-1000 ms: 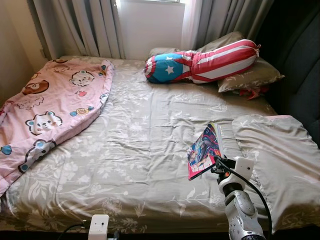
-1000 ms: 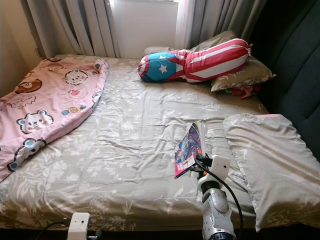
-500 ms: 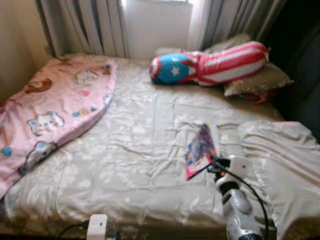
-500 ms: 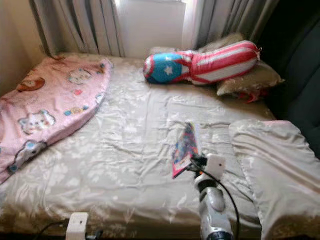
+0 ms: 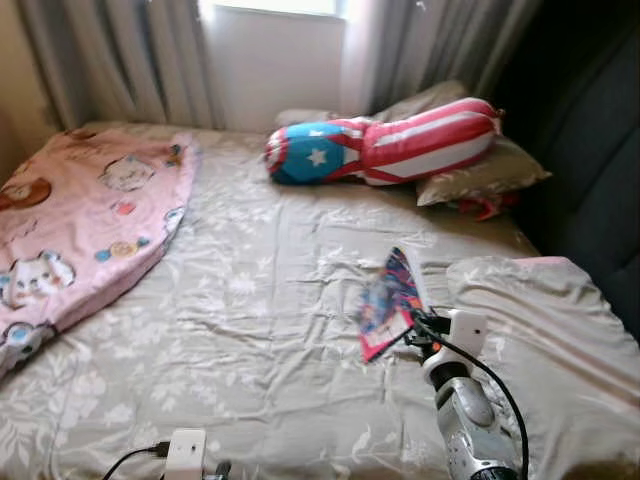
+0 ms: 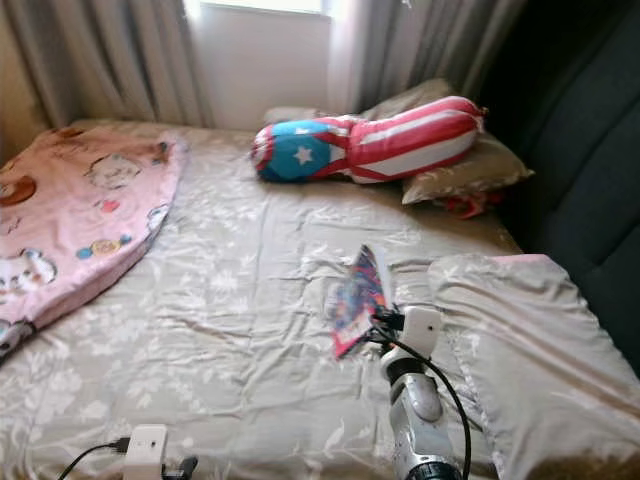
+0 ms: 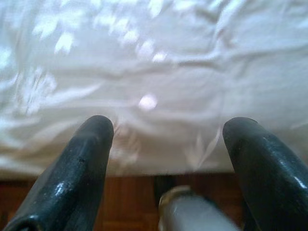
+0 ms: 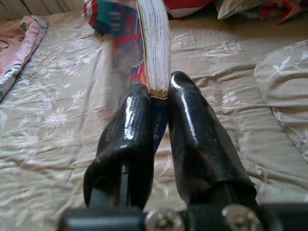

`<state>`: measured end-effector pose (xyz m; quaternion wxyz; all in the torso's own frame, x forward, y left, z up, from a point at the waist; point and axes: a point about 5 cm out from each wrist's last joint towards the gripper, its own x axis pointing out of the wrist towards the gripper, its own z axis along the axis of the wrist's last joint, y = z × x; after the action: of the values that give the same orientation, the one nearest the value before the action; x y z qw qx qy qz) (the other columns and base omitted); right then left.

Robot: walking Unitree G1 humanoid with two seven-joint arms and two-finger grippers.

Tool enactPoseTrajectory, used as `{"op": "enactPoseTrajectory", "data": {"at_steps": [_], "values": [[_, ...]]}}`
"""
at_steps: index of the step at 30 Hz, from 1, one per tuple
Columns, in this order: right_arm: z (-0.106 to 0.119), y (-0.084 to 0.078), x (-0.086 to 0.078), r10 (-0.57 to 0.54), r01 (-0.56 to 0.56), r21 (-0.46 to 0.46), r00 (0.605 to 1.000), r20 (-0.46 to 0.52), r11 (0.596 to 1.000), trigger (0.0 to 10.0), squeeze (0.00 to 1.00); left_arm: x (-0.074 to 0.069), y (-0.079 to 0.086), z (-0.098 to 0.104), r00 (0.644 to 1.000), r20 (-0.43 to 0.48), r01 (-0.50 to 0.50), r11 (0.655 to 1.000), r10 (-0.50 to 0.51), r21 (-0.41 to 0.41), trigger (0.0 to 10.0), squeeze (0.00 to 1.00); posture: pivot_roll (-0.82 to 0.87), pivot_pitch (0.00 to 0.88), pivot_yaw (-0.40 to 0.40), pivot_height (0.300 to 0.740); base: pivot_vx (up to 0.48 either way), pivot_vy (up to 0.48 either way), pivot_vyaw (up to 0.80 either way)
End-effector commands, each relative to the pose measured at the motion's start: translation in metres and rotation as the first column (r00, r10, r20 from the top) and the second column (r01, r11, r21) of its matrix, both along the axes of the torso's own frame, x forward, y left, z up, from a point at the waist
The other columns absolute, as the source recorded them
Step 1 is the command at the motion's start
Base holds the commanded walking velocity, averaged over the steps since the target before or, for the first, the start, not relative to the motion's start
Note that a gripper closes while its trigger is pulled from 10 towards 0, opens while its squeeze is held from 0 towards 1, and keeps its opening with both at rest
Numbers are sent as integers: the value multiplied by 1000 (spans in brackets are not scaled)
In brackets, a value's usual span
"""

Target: Clean up the room

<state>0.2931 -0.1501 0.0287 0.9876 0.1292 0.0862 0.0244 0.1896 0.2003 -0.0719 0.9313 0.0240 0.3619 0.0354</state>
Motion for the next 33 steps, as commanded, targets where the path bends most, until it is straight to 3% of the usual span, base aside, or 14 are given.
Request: {"op": "enactPoseTrajectory", "data": {"at_steps": [1, 6, 17, 23, 29, 33], "values": [[4, -15, 1, -43, 43, -16, 999, 21, 999, 10000, 0, -6, -8, -5, 1000, -24, 2, 1000, -2, -21, 10000, 0, 0, 0, -105, 718, 0, 0, 0], [5, -14, 1, -27, 28, -35, 999, 29, 999, 10000, 0, -5, -7, -4, 1000, -19, 2, 1000, -2, -19, 10000, 0, -3, 0, -102, 718, 0, 0, 0], [5, -12, 0, -15, 16, -43, 999, 29, 999, 10000, 0, -2, -5, -1, 1000, 5, -10, 1000, 11, -17, 10000, 0, 1, 0, -102, 718, 0, 0, 720], [4, -14, 0, -40, 40, -27, 999, 29, 999, 10000, 0, 5, -9, 2, 999, 33, -5, 1000, 6, -28, 10000, 0, -3, 0, -94, 718, 0, 0, 0], [4, -19, -2, -82, 83, -18, 996, 34, 996, 10000, 0, 30, -10, 21, 982, 188, 12, 999, -3, -52, 10000, 0, -6, 0, -87, 718, 0, 0, 0], [5, -24, -3, -148, 148, -5, 988, 41, 989, 10000, 0, 48, -10, 41, 941, 333, 76, 997, -66, -19, 10000, 0, -4, 0, -76, 718, 0, 0, 0]]}}
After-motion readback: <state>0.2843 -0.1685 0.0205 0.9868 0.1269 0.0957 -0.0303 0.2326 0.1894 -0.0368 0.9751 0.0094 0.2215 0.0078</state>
